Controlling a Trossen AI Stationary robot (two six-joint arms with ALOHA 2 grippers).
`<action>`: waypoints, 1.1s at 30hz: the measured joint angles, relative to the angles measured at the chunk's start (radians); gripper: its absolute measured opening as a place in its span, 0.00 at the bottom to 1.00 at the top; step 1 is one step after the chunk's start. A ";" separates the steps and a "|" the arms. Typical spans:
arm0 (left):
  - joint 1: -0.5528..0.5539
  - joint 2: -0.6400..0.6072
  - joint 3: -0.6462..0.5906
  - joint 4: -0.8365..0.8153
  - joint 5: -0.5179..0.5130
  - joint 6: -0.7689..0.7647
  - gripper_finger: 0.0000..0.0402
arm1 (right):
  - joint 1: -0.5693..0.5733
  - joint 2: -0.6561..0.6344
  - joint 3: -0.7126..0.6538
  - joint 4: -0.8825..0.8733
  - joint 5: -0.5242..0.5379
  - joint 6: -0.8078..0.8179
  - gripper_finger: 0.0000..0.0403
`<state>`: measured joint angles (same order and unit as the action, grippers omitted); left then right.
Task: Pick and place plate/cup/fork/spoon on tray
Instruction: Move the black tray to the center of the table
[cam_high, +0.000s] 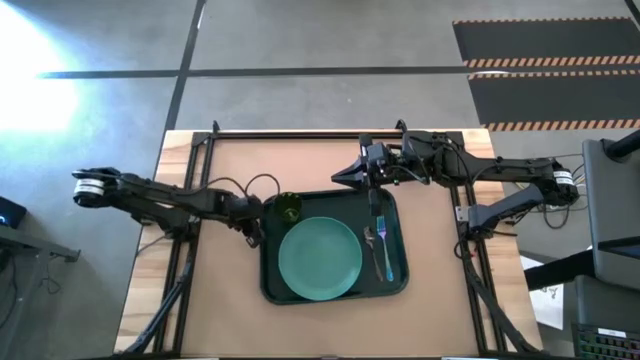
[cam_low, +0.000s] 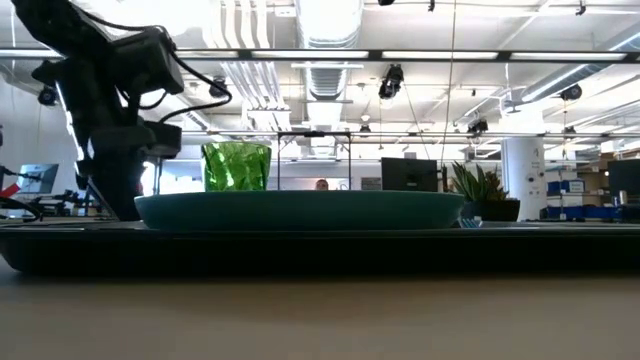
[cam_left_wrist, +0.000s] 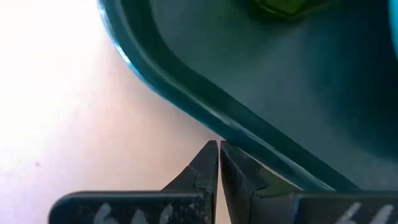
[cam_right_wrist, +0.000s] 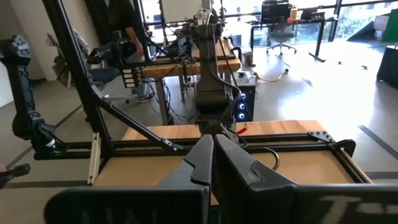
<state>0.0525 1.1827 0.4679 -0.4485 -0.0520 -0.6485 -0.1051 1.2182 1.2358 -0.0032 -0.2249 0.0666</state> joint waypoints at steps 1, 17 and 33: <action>0.000 0.008 0.000 0.002 -0.009 0.000 0.00 | 0.000 0.000 0.000 0.000 0.000 0.000 0.02; 0.039 -0.024 -0.003 -0.003 -0.142 0.001 0.00 | 0.000 -0.001 0.000 -0.052 -0.002 0.020 0.02; 0.053 -0.106 -0.003 -0.019 -0.147 0.010 0.00 | 0.059 -0.159 -0.010 -1.323 0.425 0.677 0.02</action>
<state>0.1051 1.0768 0.4648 -0.4671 -0.1992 -0.6384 -0.0457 1.0597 1.2260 -1.3258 0.2002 0.7437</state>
